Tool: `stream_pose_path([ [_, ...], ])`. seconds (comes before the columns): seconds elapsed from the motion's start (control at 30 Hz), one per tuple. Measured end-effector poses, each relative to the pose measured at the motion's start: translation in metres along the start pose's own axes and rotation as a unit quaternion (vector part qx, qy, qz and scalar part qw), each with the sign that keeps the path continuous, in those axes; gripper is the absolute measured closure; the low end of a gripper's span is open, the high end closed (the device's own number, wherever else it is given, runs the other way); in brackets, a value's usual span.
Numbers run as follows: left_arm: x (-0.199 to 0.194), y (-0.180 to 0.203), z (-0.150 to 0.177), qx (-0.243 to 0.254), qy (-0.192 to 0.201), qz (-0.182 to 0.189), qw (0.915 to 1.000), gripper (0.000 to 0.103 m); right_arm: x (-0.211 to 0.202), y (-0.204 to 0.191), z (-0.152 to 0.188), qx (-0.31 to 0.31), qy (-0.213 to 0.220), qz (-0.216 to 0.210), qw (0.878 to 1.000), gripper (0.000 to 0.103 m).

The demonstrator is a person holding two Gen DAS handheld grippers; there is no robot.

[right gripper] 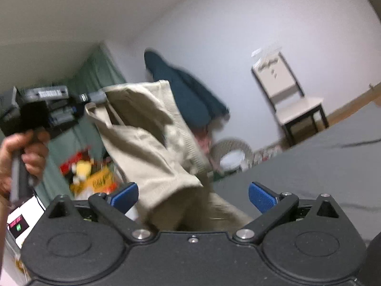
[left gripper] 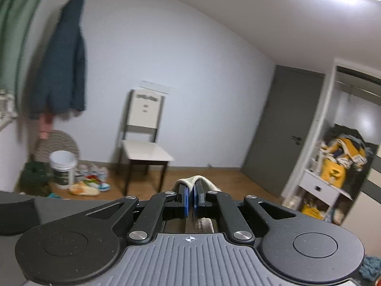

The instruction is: Fold clothes

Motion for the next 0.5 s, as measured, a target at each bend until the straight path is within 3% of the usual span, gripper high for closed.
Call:
stream_pose_path([
  [0.1,0.014,0.011,0.012,0.014,-0.01,0.025,0.9995,0.099,-0.016,0.001,-0.019,-0.022,0.034,0.006,0.999,0.005],
  [0.23,0.015,0.026,0.034,0.021,-0.023,0.062,0.9976,0.099,-0.011,-0.006,-0.041,-0.062,0.046,0.004,0.997,0.005],
  [0.33,0.017,0.032,0.055,0.033,-0.037,0.081,0.9955,0.099,0.003,-0.005,-0.042,-0.066,0.023,-0.018,0.997,0.011],
  [0.4,0.014,0.031,0.067,0.035,-0.047,0.087,0.9945,0.099,0.011,-0.004,-0.037,-0.061,0.0,-0.039,0.997,0.022],
  [0.5,0.008,0.026,0.087,0.035,-0.063,0.094,0.9929,0.099,0.019,-0.002,-0.021,-0.057,-0.039,-0.079,0.994,0.03],
])
Point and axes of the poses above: each gripper's, at about its wrist camera, not at the fingertips, and x roughly the way its jaws point, y to its right, z to its underside, the point moved 8 cm from there along x, roughly the way its jaws point, and after that the axes turned 5 degrees about x, right-handed, at the moved point
